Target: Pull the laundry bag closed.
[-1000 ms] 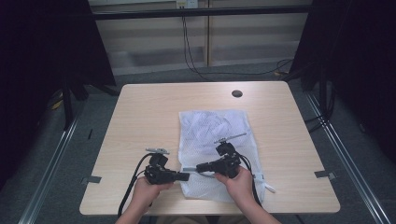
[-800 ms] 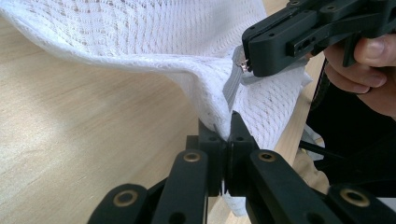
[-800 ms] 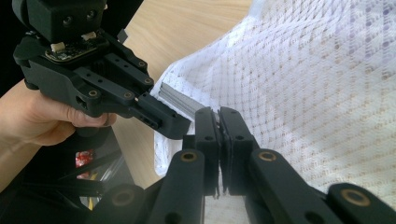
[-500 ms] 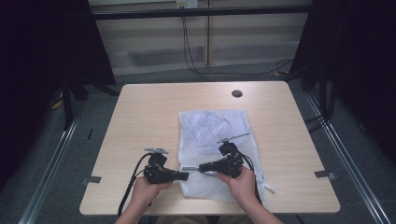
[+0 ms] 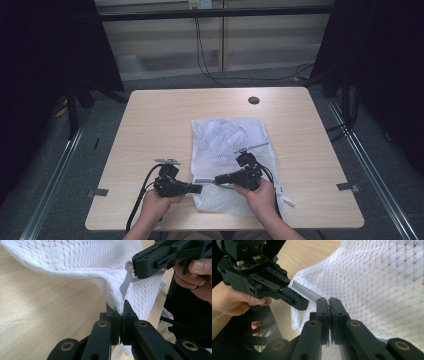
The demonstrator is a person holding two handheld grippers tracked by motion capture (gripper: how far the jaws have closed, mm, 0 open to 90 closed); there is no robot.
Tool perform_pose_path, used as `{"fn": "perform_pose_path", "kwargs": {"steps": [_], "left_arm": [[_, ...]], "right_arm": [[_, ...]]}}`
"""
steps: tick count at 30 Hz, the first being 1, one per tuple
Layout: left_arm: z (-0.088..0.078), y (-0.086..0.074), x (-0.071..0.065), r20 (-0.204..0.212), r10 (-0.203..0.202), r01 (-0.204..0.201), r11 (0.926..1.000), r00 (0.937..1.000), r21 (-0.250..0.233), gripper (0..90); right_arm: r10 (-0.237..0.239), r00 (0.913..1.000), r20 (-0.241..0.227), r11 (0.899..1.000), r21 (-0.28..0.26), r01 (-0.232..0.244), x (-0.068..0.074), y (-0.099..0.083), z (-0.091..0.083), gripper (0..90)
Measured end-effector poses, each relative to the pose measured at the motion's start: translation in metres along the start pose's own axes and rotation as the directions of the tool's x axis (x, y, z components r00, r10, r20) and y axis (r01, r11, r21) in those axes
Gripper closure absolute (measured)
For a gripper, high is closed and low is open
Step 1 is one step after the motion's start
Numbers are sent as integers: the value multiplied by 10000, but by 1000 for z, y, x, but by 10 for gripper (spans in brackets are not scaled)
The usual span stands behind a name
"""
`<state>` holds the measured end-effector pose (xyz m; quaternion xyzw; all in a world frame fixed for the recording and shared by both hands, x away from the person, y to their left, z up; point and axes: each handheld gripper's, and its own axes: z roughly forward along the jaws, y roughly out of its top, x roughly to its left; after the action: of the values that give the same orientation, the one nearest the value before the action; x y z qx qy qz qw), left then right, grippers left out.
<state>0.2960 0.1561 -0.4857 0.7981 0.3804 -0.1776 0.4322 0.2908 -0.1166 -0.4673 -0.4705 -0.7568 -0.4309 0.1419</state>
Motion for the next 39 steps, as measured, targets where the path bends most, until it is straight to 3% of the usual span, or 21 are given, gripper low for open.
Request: {"fn": "perform_pose_path", "kwargs": {"steps": [13,18,21,33,34,39], "left_arm": [[0,0,1,-133,71,-70,10000,9999,27,884],[1,0,-1,9,-127,127,9999,9999,23,884],[1,0,0,-73,70,-69,9999,9999,95,884],[0,0,1,-150,67,-67,10000,9999,9,884],[-1,0,2,70,14,-14,10000,10000,53,884],[-1,0,2,17,37,-37,10000,10000,50,884]], "right_arm": [[20,10000,55,10000,33,-21,-1,-1,-1,868],[94,10000,34,9999,43,-94,-2,-1,-2,867],[54,10000,-4,10000,30,-54,-3,-2,-2,868],[127,9999,86,9999,23,-128,-4,-2,-4,868],[120,9999,115,9999,32,-120,-5,-2,-5,868],[154,9997,163,9999,3,-154,-7,-3,-8,867]]}}
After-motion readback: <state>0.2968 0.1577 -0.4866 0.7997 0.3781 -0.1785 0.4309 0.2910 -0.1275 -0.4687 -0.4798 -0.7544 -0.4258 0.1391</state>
